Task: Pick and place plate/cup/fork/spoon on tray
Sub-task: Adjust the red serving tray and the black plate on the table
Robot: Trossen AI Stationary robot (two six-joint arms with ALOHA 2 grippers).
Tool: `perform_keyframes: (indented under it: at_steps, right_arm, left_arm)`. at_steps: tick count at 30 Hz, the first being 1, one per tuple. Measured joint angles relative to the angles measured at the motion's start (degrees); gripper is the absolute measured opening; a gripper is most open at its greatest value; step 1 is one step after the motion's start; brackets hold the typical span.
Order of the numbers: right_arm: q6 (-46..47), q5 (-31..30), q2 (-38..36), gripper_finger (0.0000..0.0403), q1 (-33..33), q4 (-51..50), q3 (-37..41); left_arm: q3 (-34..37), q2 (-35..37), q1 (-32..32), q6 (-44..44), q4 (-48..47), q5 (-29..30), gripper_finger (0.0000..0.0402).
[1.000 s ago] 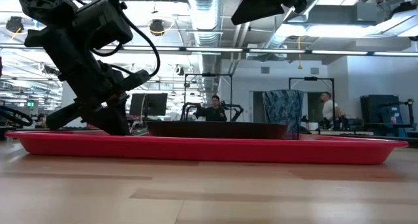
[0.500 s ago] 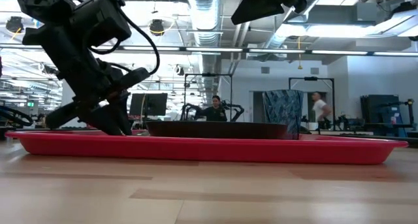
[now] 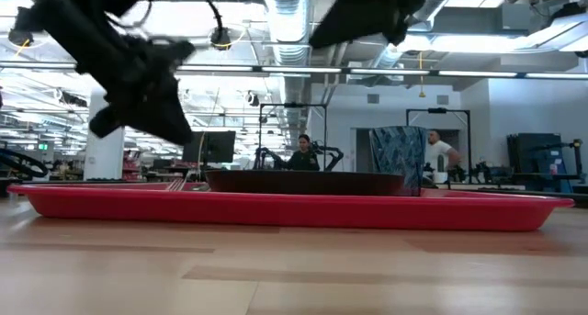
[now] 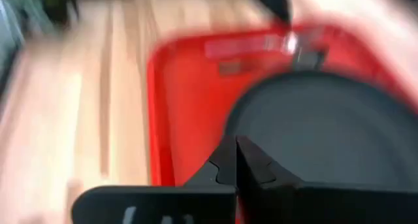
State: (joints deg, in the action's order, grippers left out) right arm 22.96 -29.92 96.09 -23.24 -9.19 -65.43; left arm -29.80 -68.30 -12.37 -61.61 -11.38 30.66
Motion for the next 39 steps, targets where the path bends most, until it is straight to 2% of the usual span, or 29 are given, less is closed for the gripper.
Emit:
perform_keyframes:
  at_steps: [6,10,13,19,23,27,29,33,35,39]
  right_arm:
    - [4.97,11.0,2.17,0.0009,0.17,-9.23,-0.05]
    - [9.89,15.96,0.96,0.0009,-5.25,-16.97,-1.6]
    - [15.08,20.67,0.69,0.0009,-9.69,-16.71,-1.61]
    - [25.75,21.68,4.89,0.0009,-15.55,-21.03,-0.24]
    - [29.44,21.0,7.81,0.0009,-15.52,-25.99,-0.07]
    - [29.33,21.03,9.33,0.0009,-13.93,-26.29,-0.09]
    - [29.29,20.84,9.21,0.0009,-13.16,-27.01,-0.09]
    - [29.29,20.84,9.22,0.0008,-11.79,-29.18,-0.1]
    - [29.42,20.92,9.22,0.0008,-11.37,-30.79,-0.13]
    - [29.55,21.03,9.22,0.0008,-11.16,-31.71,-0.13]
  left_arm:
    - [0.0,4.82,-8.24,12.24,0.06,1.16,0.0032]
    - [0.0,6.96,-14.53,15.09,-0.78,1.23,0.0006]
    - [0.0,7.69,-19.59,15.39,-1.18,2.75,0.0003]
    - [0.0,7.59,-28.3,14.29,-0.23,11.26,0.0001]
    - [0.0,7.59,-30.96,14.04,2.39,11.08,0.0]
    - [0.08,7.59,-31.94,14.86,2.9,9.4,0.0]
    - [1.67,7.59,-31.95,16.62,7.47,7.39,0.0]
    - [8.82,7.57,-31.11,22.47,27.39,2.62,0.0]
    - [12.14,7.57,-30.29,24.15,34.98,2.57,0.0]
    - [15.33,7.57,-29.96,27.17,43.1,1.65,0.0]
